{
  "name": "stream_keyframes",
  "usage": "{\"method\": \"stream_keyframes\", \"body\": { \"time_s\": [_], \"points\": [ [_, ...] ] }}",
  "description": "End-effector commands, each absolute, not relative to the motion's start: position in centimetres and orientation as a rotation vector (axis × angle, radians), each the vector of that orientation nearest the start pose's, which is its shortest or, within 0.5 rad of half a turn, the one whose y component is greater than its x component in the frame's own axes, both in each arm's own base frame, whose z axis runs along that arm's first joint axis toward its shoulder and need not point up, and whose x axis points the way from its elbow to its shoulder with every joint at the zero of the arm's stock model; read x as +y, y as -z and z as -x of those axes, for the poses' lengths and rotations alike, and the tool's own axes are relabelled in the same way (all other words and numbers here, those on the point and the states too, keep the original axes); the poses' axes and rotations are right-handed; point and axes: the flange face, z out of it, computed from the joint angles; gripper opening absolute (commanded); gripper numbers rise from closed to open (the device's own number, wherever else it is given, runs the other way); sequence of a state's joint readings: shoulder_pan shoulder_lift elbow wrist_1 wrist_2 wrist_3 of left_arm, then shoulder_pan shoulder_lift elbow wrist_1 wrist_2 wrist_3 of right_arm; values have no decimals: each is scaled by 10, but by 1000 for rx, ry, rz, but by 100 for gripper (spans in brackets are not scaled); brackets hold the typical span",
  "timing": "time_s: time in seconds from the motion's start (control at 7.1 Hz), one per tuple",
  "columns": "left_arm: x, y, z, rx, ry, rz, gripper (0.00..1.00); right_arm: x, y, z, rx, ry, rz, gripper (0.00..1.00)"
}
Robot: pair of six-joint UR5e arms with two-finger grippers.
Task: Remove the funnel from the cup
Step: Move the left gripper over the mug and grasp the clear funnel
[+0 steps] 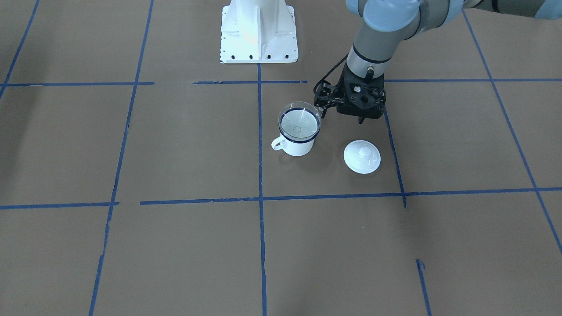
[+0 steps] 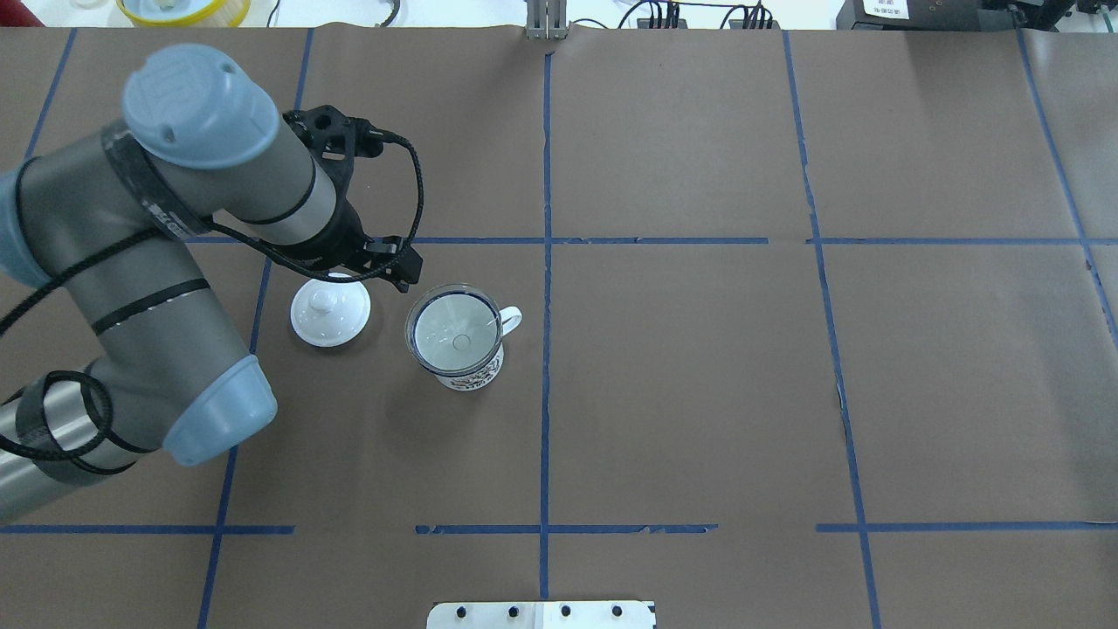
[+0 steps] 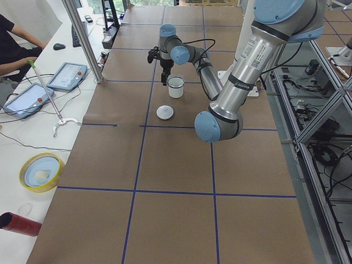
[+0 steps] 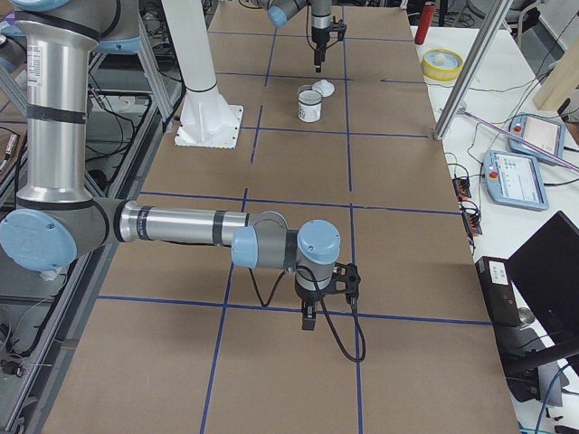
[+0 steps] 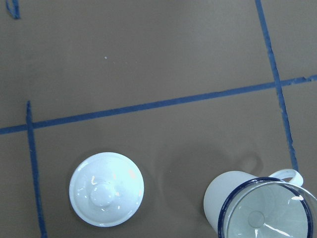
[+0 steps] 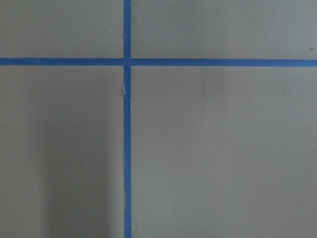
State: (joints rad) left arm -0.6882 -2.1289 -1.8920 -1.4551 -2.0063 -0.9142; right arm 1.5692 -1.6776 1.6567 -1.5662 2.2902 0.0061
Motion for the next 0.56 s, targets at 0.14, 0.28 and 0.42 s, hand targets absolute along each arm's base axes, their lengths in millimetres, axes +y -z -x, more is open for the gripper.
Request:
{"method": "stream_keyframes", "body": {
  "time_s": [0.14, 0.28, 0.42],
  "points": [
    [-441, -233, -460, 838, -158, -128, 100, -445, -670, -67, -719, -10, 19, 100],
    [-441, -236, -469, 852, -157, -128, 85, -445, -670, -67, -719, -10, 19, 100],
    [-440, -237, -473, 856, -140, -118, 67, -445, -670, -67, -719, -10, 19, 100]
  ]
}}
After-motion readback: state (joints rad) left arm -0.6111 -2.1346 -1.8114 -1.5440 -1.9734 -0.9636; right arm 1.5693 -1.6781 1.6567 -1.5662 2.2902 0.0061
